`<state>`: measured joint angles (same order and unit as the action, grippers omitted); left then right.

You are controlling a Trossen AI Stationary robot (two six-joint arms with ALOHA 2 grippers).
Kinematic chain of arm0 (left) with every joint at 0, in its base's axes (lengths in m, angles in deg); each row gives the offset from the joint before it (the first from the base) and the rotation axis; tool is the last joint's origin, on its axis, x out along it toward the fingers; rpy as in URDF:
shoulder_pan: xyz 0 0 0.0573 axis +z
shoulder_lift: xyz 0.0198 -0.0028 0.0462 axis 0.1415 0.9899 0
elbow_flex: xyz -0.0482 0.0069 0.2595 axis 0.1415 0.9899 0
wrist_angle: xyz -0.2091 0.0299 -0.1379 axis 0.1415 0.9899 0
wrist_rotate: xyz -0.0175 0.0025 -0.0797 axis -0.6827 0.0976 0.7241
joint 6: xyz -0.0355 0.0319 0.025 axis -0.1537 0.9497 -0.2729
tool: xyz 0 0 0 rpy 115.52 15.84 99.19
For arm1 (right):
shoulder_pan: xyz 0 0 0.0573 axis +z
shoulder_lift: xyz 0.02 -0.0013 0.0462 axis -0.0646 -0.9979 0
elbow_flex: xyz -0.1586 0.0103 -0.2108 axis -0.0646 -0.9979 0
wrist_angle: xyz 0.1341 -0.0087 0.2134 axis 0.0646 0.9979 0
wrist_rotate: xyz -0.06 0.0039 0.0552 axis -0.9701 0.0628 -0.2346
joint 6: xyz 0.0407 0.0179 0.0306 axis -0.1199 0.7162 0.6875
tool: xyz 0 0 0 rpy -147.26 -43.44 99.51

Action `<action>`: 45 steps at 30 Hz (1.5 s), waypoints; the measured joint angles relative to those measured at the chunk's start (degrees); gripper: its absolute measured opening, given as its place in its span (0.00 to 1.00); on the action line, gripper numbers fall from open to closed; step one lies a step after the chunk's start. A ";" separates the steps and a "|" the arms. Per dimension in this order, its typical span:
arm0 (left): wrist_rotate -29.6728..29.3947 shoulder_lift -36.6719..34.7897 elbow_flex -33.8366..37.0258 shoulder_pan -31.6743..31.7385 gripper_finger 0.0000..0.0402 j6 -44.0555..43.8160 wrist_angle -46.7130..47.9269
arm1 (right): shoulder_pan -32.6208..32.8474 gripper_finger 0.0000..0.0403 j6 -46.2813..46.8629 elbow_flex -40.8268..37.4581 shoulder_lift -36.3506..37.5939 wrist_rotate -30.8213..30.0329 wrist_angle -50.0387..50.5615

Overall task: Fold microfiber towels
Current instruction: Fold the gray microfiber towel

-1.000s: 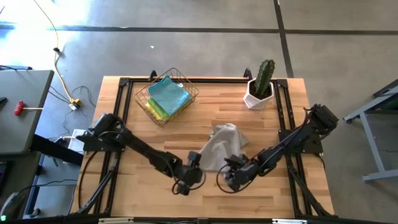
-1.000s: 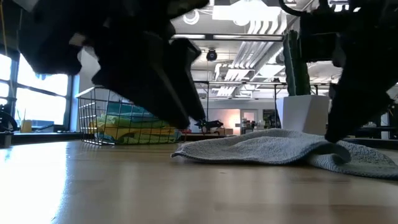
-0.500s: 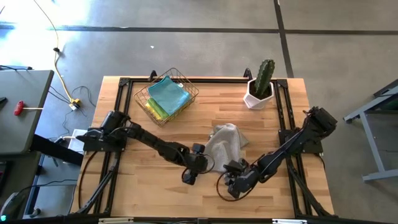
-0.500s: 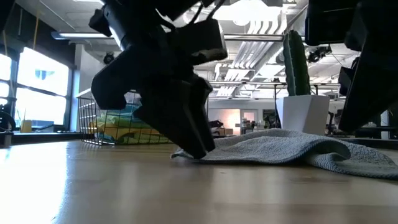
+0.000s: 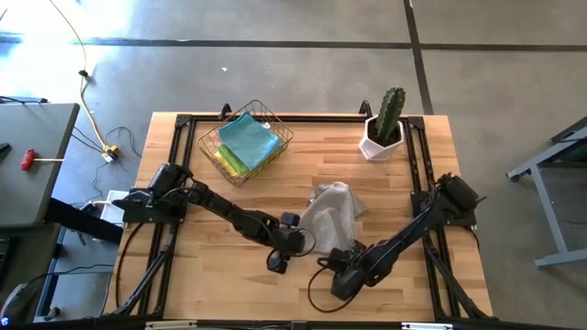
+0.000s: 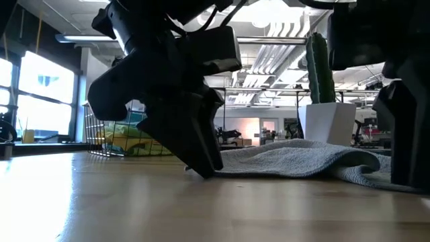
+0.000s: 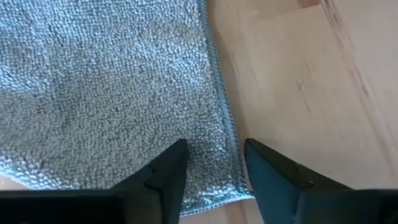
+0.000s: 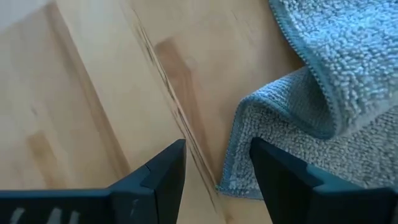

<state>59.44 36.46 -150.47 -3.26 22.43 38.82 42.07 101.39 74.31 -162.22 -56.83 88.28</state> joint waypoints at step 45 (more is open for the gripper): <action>5.02 -14.52 0.46 -6.67 0.00 -10.45 14.68 | -0.67 0.00 -4.58 1.81 5.82 1.50 15.62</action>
<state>64.46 21.94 -150.01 -9.93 11.98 53.50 41.40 96.81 76.12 -156.40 -55.33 103.90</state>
